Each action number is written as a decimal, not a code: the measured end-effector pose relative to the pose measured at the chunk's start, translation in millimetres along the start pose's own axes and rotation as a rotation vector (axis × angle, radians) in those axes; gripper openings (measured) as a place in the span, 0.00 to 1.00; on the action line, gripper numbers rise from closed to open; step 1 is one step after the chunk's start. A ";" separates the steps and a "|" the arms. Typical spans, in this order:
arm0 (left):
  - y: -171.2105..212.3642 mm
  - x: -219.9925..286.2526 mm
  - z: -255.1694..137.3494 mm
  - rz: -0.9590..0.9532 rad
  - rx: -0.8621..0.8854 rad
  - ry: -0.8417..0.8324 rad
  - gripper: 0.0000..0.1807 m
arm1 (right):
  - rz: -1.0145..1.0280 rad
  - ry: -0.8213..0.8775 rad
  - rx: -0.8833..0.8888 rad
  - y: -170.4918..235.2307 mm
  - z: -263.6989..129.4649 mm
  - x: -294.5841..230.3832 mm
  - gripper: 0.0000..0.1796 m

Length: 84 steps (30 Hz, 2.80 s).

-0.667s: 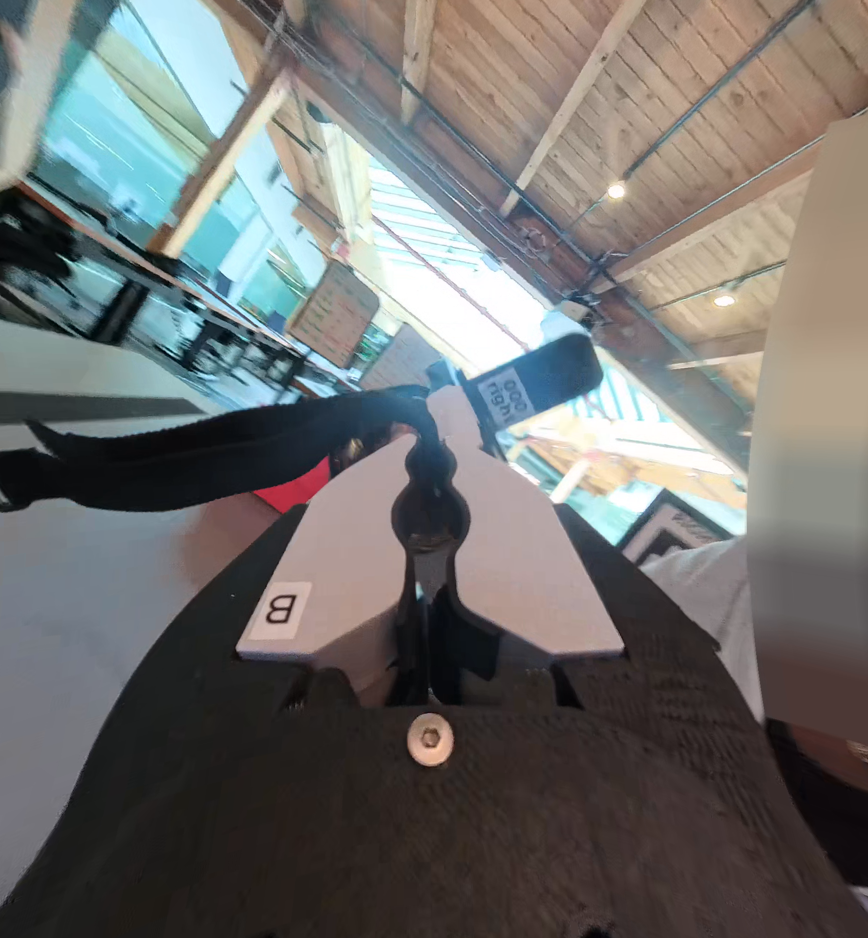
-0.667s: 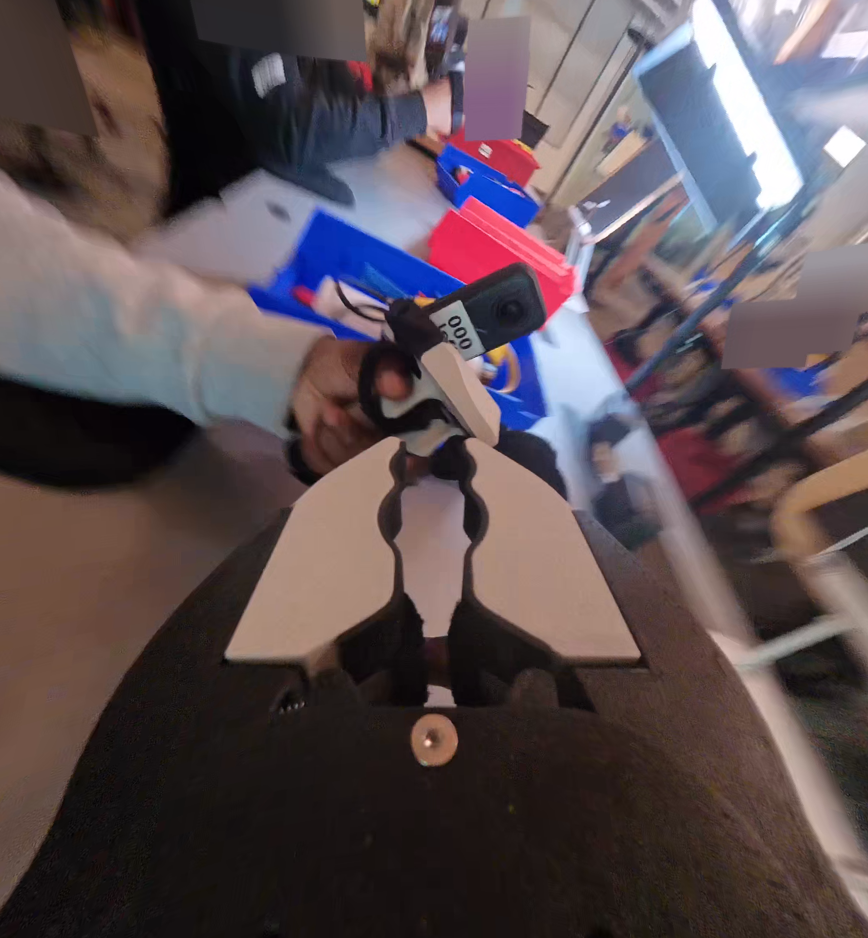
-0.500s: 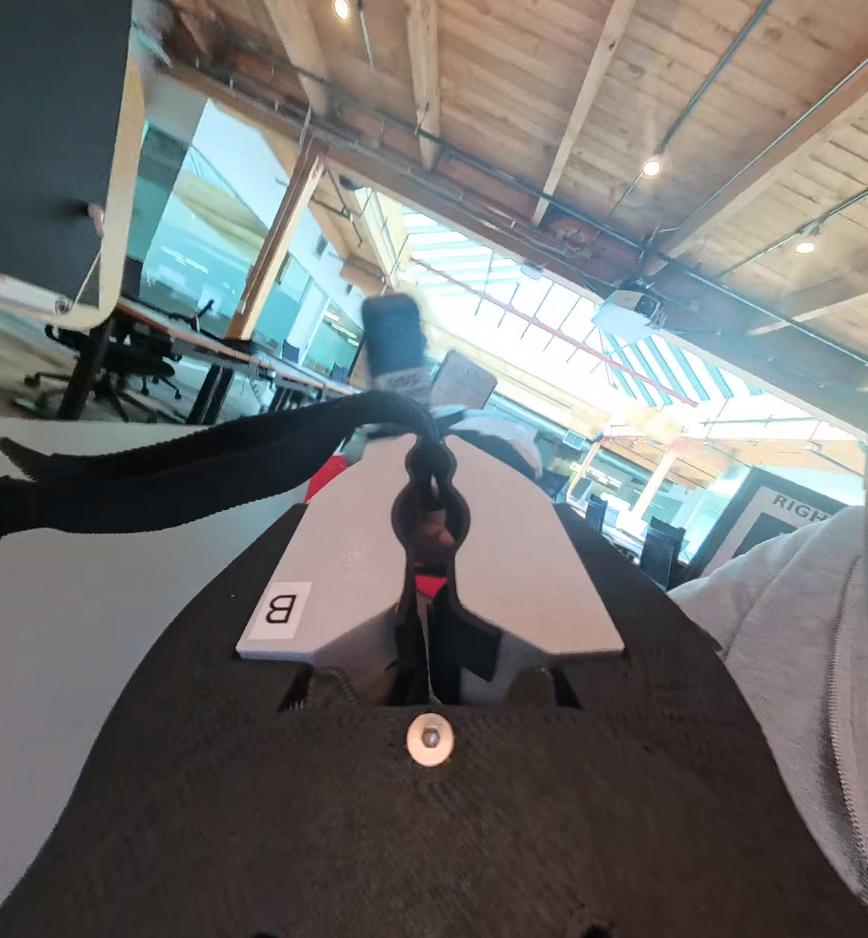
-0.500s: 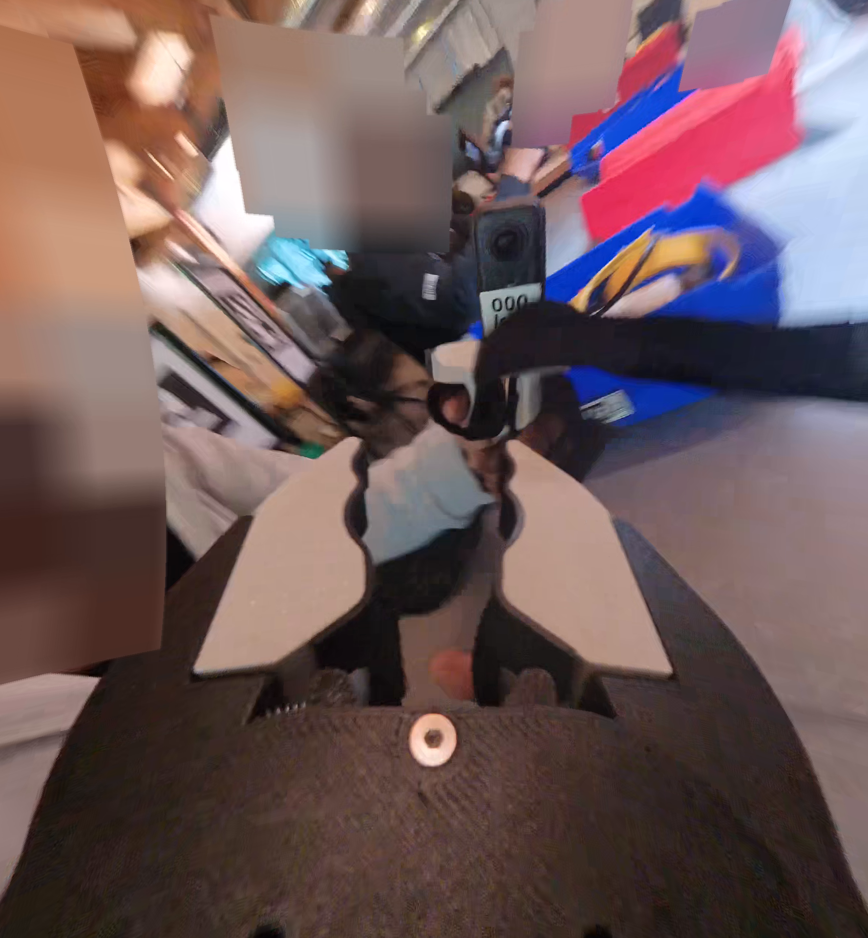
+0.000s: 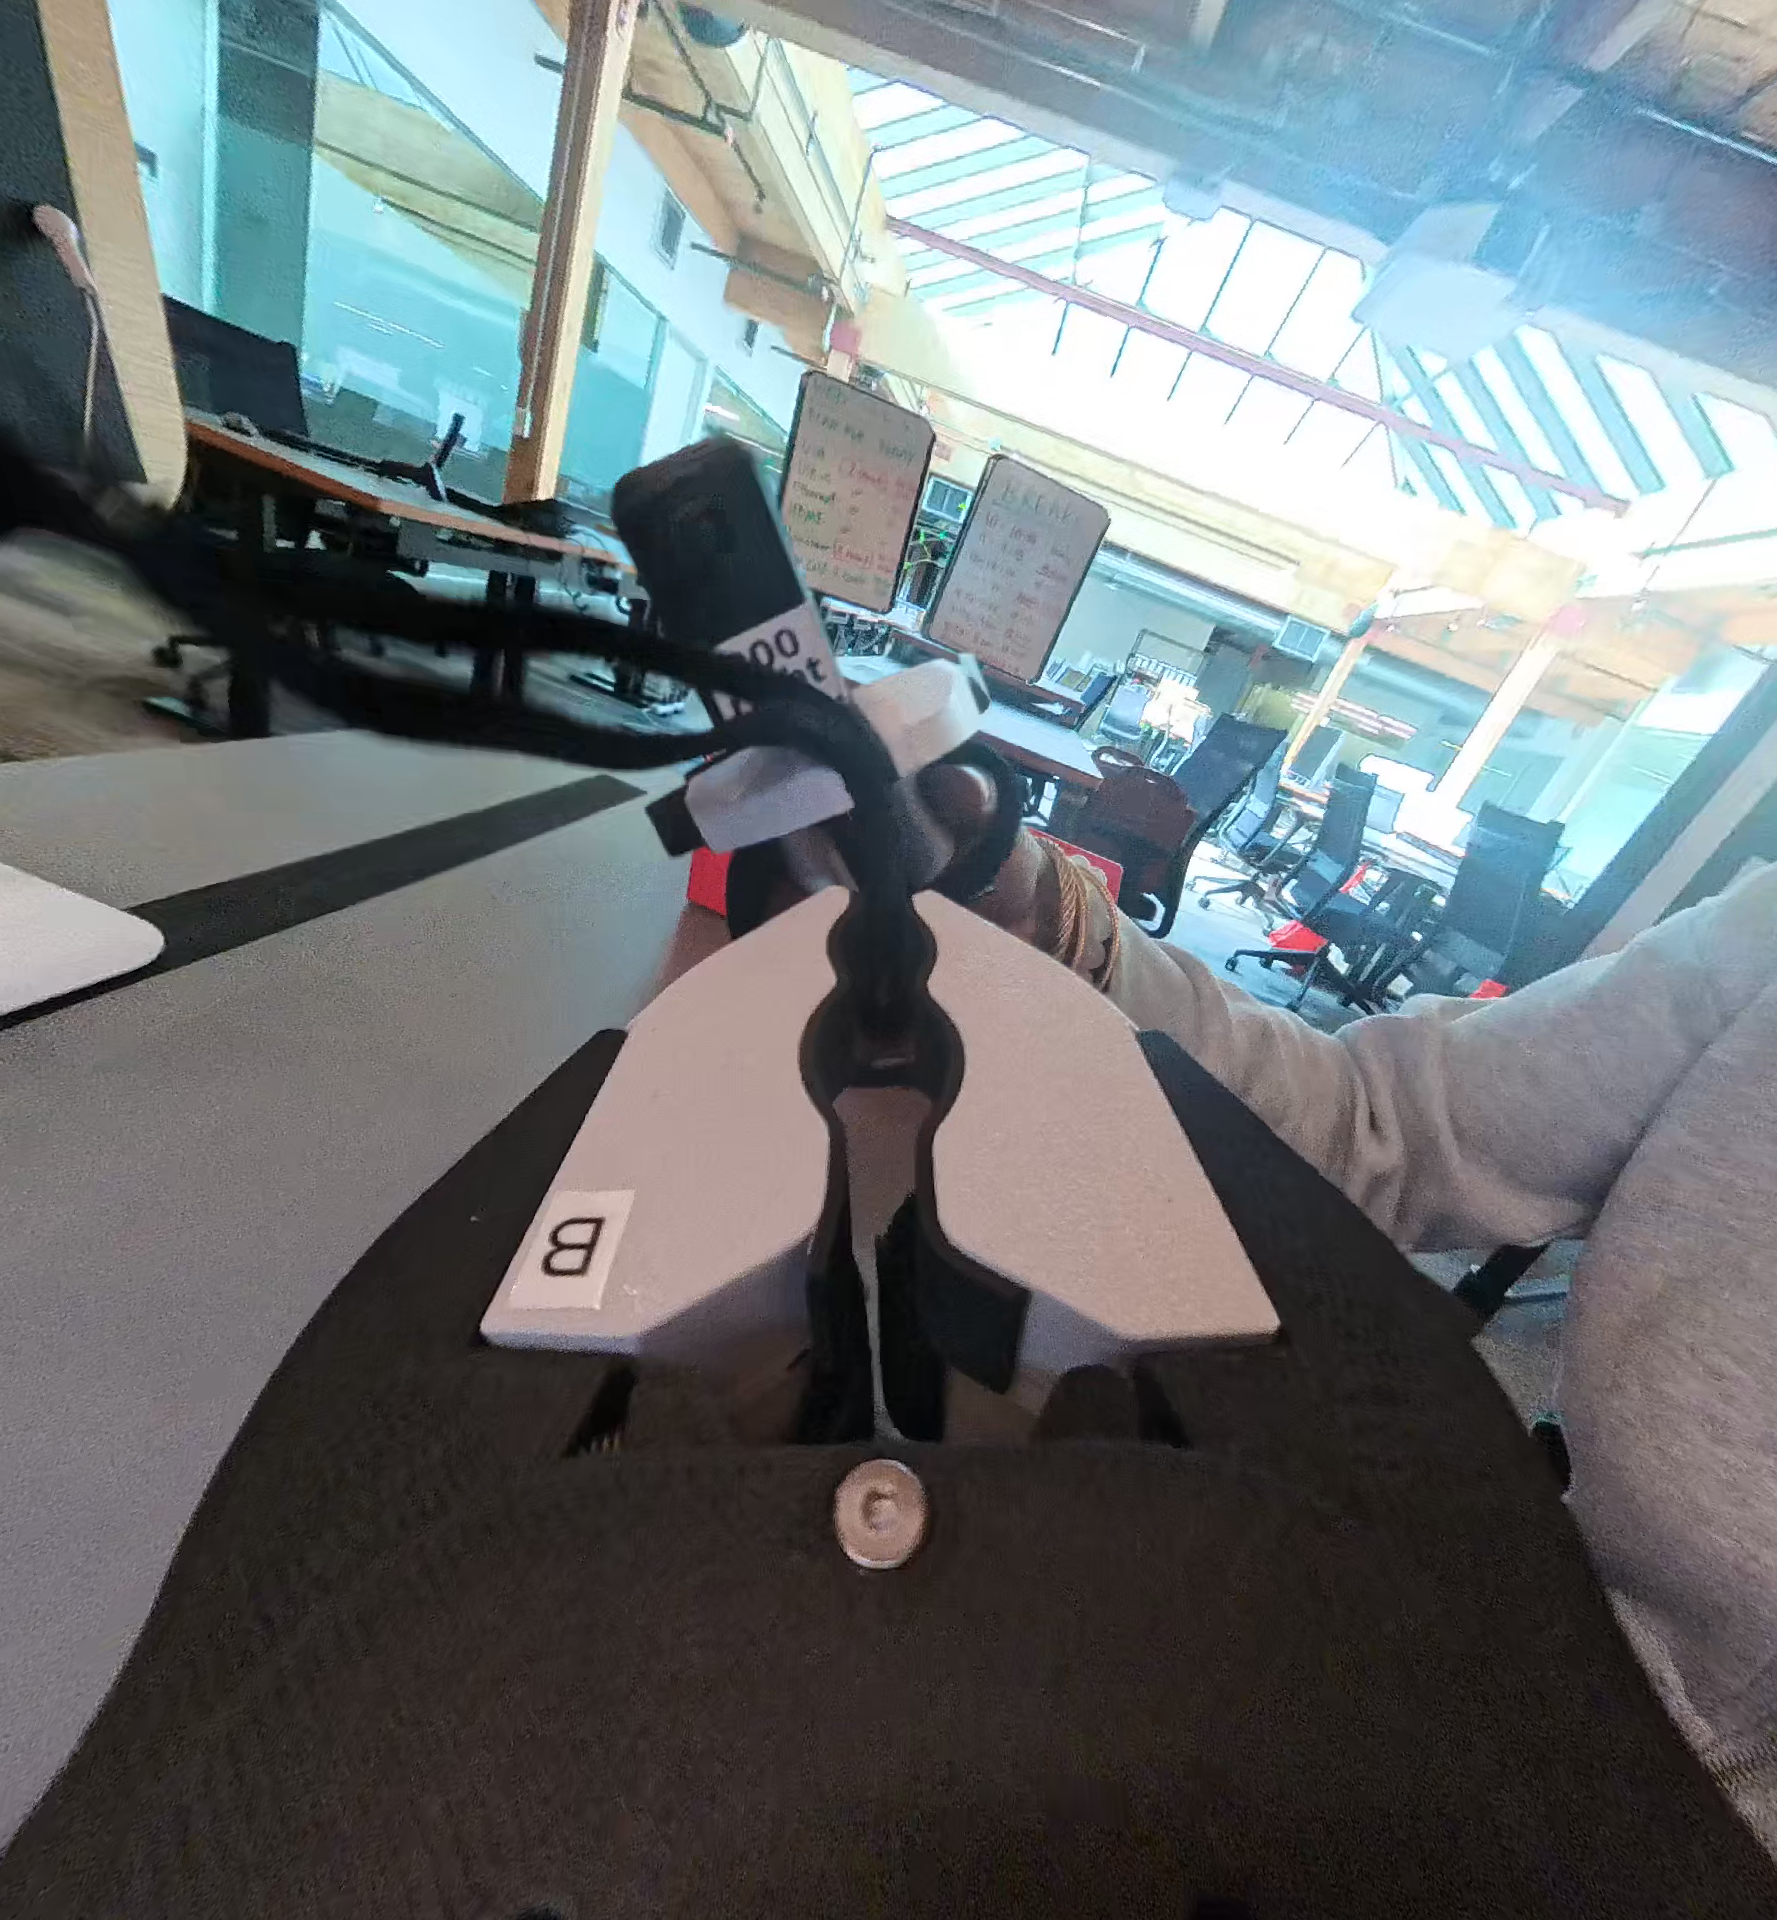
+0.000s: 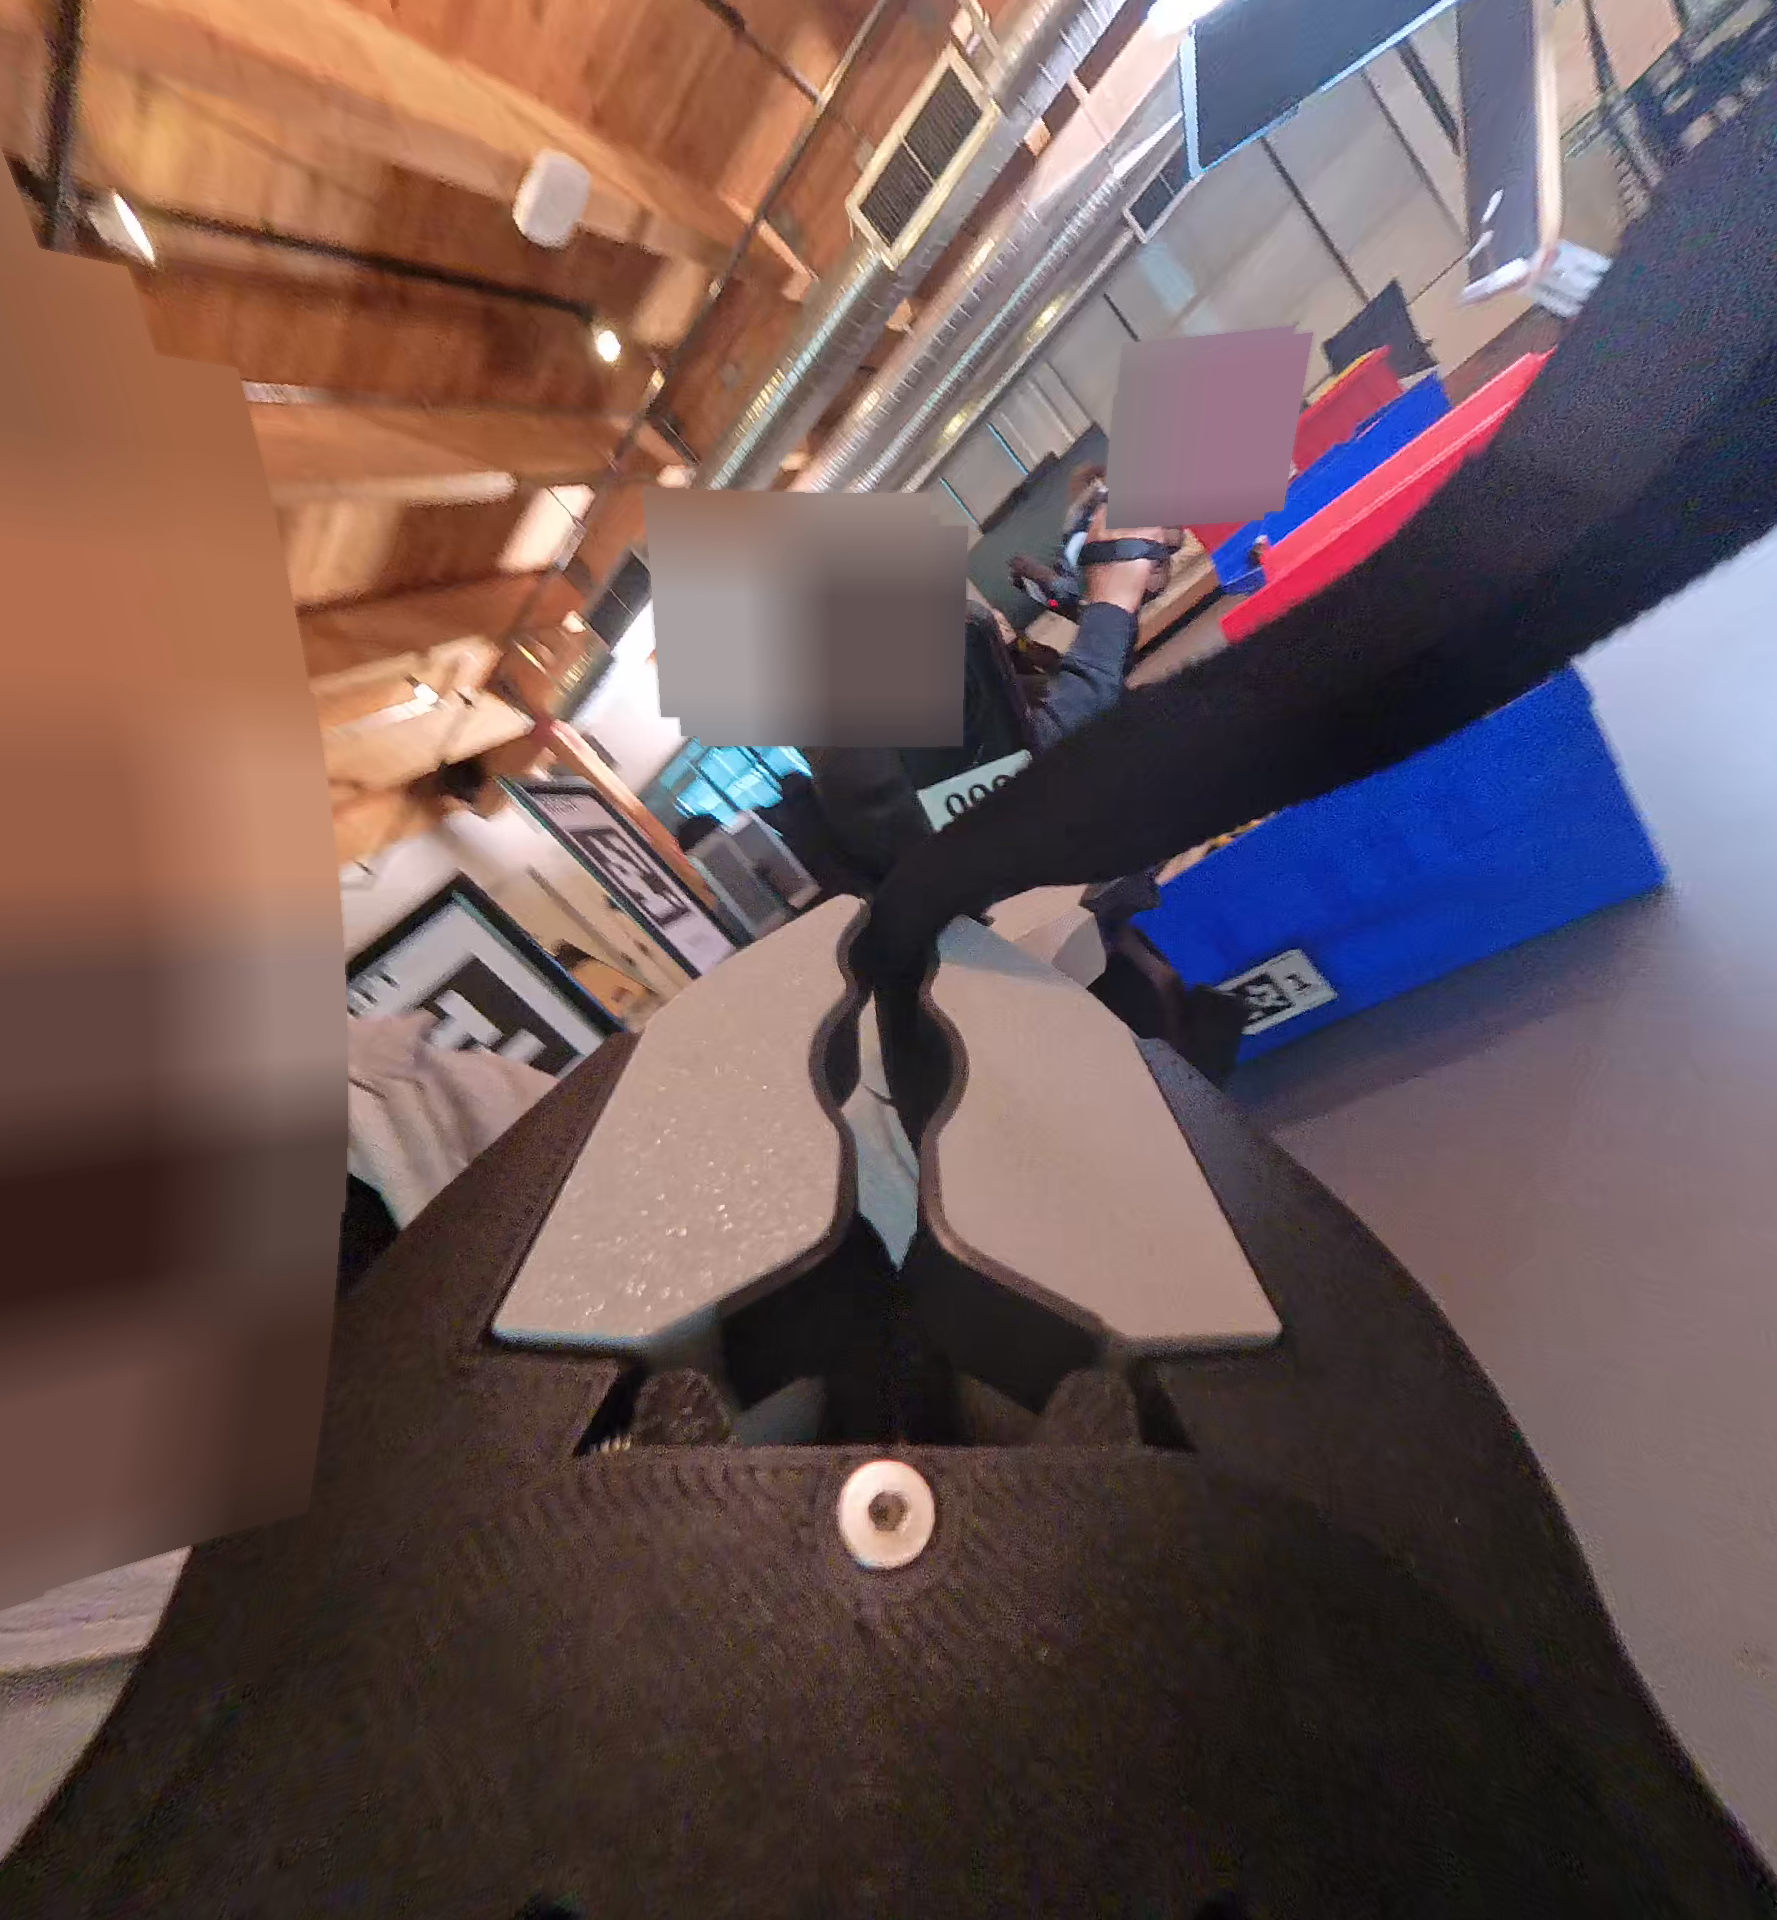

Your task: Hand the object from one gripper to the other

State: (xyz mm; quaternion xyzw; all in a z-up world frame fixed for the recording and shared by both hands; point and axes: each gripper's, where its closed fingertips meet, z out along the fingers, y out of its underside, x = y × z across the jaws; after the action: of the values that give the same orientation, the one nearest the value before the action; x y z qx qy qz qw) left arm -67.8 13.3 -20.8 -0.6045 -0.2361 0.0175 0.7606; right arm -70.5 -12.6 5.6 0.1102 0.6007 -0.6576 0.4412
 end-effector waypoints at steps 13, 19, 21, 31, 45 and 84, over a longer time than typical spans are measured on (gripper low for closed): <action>-9.9 4.4 -4.6 -0.165 0.076 0.096 0.17 | -0.584 0.277 -0.463 41.6 0.2 10.9 0.02; -11.8 -0.8 -5.4 -0.186 0.102 0.079 0.07 | -0.594 0.331 -0.503 44.8 -0.5 17.8 0.03; -12.6 1.8 -5.5 -0.167 0.105 0.090 0.03 | -0.595 0.344 -0.508 44.6 -1.9 19.5 0.03; 12.5 19.7 0.3 0.035 -0.092 0.125 0.02 | -0.293 0.085 -0.243 21.0 0.6 -7.6 0.27; -2.7 -0.4 -3.6 0.035 0.010 -0.010 0.26 | -0.499 0.215 -0.376 33.6 -2.6 7.5 0.03; -7.0 10.8 -7.0 0.092 0.038 0.060 0.02 | -0.520 0.242 -0.425 42.7 3.0 13.0 0.13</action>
State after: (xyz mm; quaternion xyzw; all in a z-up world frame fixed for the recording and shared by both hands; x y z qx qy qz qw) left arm -57.3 8.4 -11.7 -0.6002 -0.1850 0.0388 0.7772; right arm -46.6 -16.3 -32.0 -0.0633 0.7800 -0.5903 0.1978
